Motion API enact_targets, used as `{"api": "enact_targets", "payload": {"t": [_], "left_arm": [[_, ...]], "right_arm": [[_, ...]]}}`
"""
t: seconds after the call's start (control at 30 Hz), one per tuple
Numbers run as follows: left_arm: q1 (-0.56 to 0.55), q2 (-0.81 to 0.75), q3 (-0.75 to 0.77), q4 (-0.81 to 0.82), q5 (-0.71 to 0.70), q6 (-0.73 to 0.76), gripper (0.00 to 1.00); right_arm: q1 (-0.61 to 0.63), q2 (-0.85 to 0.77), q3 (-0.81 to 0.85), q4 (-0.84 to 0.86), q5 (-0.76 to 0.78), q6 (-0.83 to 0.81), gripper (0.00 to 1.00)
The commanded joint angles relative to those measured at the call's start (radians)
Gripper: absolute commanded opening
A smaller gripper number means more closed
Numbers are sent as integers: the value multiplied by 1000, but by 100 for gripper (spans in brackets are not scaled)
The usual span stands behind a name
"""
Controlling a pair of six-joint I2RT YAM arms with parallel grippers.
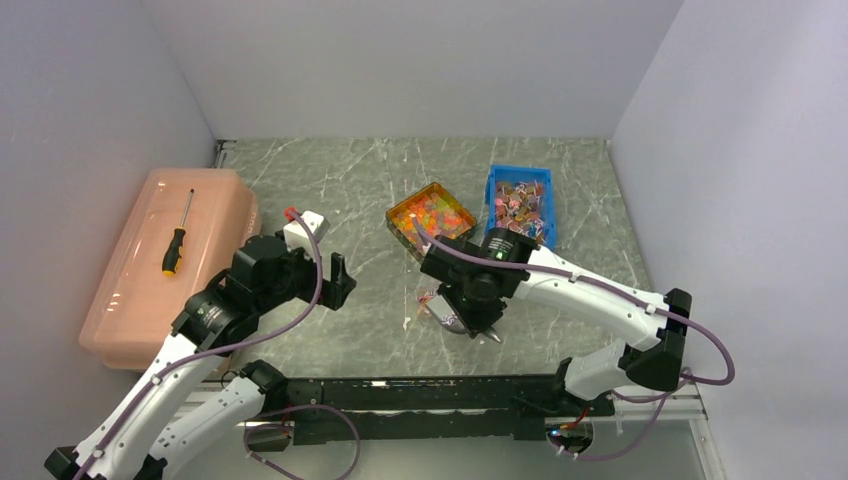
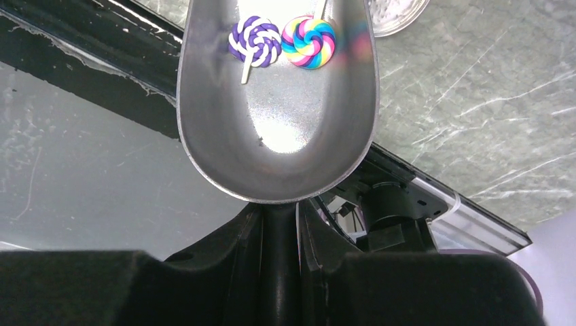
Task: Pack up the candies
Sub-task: Place the fake candies in the packing bottle.
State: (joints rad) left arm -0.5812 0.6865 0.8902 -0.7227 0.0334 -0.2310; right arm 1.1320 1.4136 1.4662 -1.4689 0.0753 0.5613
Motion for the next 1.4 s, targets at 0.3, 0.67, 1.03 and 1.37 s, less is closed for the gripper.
{"api": "enact_targets", "payload": {"t": [0.3, 0.67, 1.03, 1.37], "left_arm": [[4, -16, -5, 26, 27, -2, 100], [5, -18, -5, 26, 31, -1, 99], [4, -21, -5, 26, 30, -1, 99], [3, -18, -5, 26, 28, -1, 99]], "right_arm": [[-81, 23, 43, -36, -71, -11, 0], [-141, 75, 74, -37, -120, -54, 0], [-179, 109, 98, -38, -124, -99, 0], [-191, 103, 114, -37, -147, -108, 0]]}}
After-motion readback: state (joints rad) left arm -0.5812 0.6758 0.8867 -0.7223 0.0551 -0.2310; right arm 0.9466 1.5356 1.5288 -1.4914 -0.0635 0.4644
